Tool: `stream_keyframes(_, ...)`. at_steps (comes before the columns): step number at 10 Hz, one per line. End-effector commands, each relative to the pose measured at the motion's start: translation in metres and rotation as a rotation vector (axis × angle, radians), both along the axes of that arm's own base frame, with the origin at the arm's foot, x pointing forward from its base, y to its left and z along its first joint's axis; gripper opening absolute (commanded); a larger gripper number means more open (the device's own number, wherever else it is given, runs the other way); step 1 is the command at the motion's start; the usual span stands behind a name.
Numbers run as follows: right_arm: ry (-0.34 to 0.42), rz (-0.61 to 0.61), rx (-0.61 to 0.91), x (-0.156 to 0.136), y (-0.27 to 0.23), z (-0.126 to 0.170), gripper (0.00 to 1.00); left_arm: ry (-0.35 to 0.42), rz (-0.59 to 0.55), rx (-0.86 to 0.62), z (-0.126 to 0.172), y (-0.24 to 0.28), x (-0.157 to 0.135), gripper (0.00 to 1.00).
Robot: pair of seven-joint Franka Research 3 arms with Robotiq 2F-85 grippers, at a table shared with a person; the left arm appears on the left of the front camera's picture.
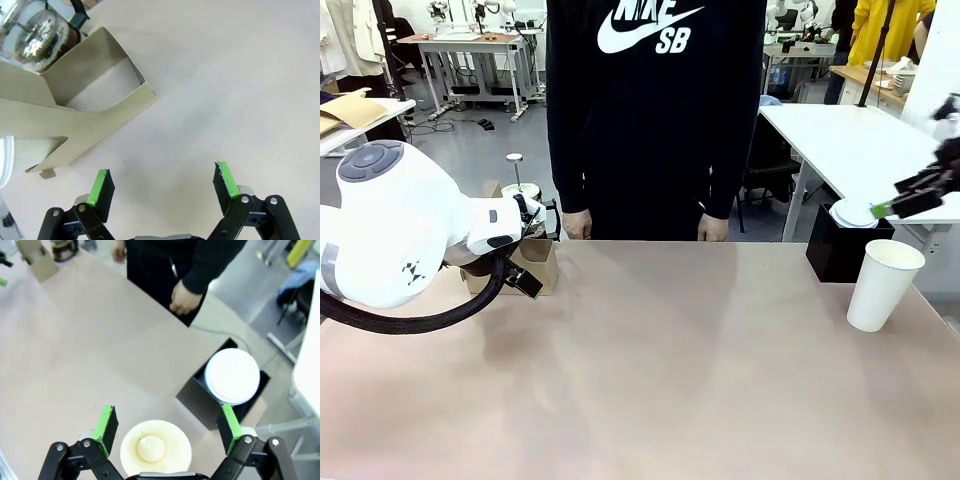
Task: Pour a drink into a cup and package it in a carrier.
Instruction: Pick up the 600 ml Paper Cup and place it in the middle top area of the table.
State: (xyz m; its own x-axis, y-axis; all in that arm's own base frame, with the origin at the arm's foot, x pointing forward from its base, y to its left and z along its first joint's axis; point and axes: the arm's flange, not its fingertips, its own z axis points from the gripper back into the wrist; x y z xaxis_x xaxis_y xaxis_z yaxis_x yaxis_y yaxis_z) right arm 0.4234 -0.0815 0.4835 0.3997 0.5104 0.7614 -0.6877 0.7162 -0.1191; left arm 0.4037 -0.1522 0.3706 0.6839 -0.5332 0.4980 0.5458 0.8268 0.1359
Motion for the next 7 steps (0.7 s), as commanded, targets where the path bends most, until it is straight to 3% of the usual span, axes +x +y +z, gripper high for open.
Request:
stream_keyframes(1,-0.151,0.078,0.139,-0.007,-0.027,-0.034,1.0,0.0,0.0,-0.001,0.0,0.0,0.0,1.0)
stream_keyframes(2,0.0,0.0,0.0,0.0,0.0,0.0,1.0,0.0,0.0,-0.001,0.0,0.0,0.0,1.0)
stream_keyframes(7,-0.018,0.026,-0.007,-0.001,0.003,-0.009,1.0,0.0,0.0,-0.001,0.0,0.0,0.0,1.0)
